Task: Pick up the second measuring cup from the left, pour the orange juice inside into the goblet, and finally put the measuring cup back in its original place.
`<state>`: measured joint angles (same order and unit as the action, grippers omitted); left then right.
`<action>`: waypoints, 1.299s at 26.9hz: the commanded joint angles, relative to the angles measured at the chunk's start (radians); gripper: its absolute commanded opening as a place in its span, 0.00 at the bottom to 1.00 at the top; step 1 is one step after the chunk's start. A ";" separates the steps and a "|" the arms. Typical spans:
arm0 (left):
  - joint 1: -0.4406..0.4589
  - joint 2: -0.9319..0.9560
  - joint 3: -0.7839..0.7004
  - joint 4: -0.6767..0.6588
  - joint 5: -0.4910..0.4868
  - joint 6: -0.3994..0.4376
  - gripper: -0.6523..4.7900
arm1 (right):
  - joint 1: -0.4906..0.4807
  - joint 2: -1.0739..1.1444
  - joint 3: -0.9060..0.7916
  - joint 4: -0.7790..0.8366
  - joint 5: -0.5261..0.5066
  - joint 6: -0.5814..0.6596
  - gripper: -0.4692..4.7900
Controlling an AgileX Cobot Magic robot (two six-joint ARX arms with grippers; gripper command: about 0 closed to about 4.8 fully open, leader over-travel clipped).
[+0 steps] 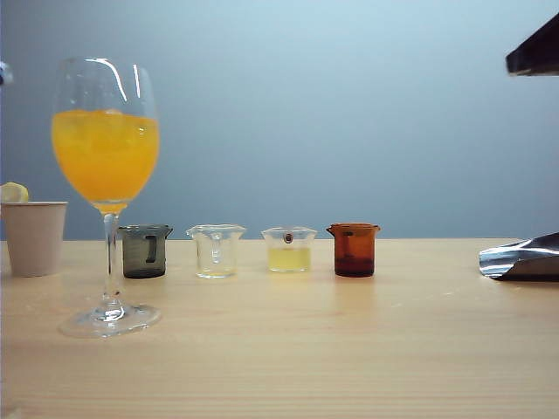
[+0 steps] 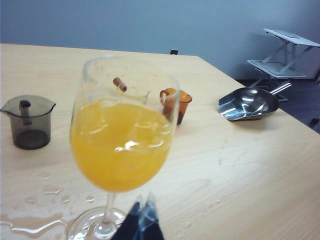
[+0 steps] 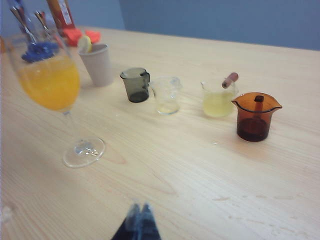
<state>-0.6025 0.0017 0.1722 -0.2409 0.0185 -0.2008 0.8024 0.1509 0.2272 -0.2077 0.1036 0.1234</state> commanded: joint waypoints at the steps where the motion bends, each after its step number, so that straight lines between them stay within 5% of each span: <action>1: 0.001 0.000 -0.032 0.022 0.007 0.003 0.11 | -0.001 -0.068 -0.017 -0.045 -0.002 0.009 0.08; 13: 0.001 0.000 -0.165 0.094 0.002 0.005 0.11 | 0.000 -0.149 -0.035 -0.125 0.007 0.037 0.08; 29: 0.002 0.000 -0.163 0.070 0.011 0.006 0.11 | -0.019 -0.149 -0.060 -0.156 0.007 0.060 0.10; 35: 0.113 0.000 -0.163 0.070 0.036 0.006 0.11 | -0.269 -0.150 -0.167 -0.154 -0.018 0.060 0.10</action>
<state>-0.5255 0.0013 0.0071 -0.1692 0.0418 -0.1967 0.5686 0.0002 0.0780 -0.3744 0.0841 0.1795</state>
